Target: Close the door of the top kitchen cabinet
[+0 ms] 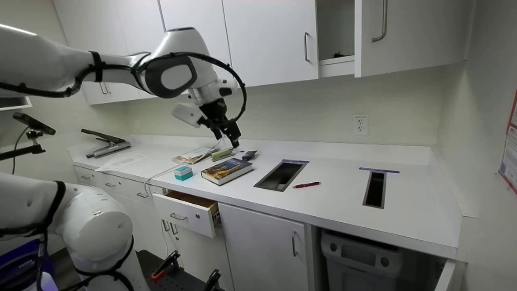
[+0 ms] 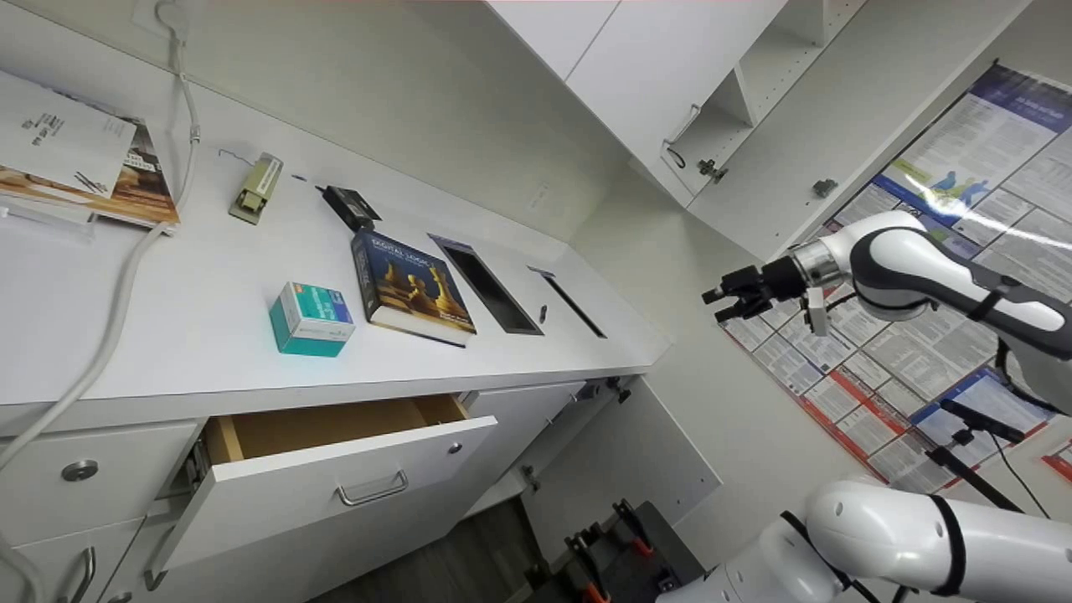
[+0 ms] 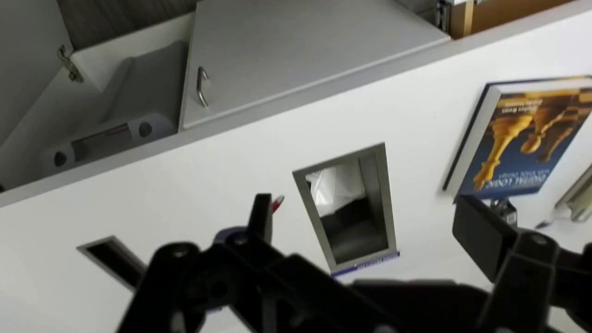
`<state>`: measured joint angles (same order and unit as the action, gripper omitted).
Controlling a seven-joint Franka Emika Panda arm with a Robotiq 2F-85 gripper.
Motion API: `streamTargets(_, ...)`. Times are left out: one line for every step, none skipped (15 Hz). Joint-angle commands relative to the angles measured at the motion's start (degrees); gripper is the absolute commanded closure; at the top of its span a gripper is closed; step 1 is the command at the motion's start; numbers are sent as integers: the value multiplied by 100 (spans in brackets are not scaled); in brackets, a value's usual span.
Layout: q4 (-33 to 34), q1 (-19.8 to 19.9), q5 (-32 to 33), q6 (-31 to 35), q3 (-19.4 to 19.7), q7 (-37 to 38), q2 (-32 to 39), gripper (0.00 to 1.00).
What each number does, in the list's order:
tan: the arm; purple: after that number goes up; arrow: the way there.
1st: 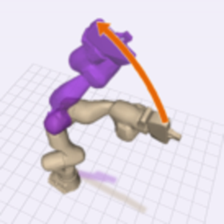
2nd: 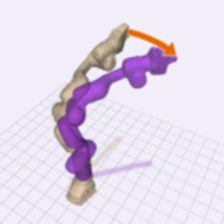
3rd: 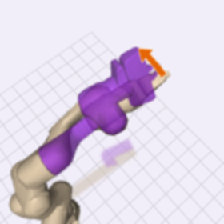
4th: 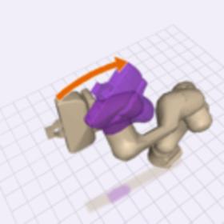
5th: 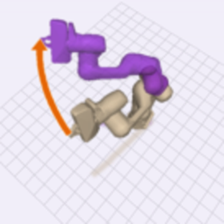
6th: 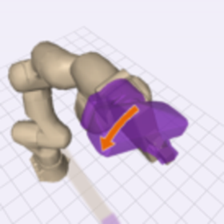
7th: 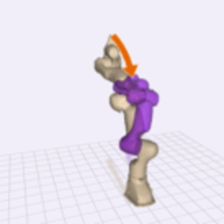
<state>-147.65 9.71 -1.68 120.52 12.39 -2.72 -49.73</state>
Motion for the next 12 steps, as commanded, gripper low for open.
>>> streamTargets(469, 225, -160, 111, 130, 180, -378, 0)
streamTargets(684, 296, -183, 101, 209, 251, -408, 0)
streamTargets(888, 362, -207, 115, 307, 304, -413, 0)
streamTargets(1057, 437, -220, 176, 383, 376, -405, 0)
streamTargets(1247, 533, -198, 221, 484, 456, -360, 0)
streamTargets(1385, 620, -186, 319, 572, 544, -322, 0)
streamTargets(1445, 769, -87, 489, 596, 624, -268, 0)
streamTargets(1246, 573, -133, 250, 588, 396, -468, 0)
streamTargets(1327, 656, -126, 325, 646, 409, -456, 0)
streamTargets(1364, 702, -123, 337, 677, 412, -444, 0)
streamTargets(1370, 722, -121, 349, 681, 418, -431, 0)
streamTargets(1370, 725, -122, 355, 674, 430, -415, 0)
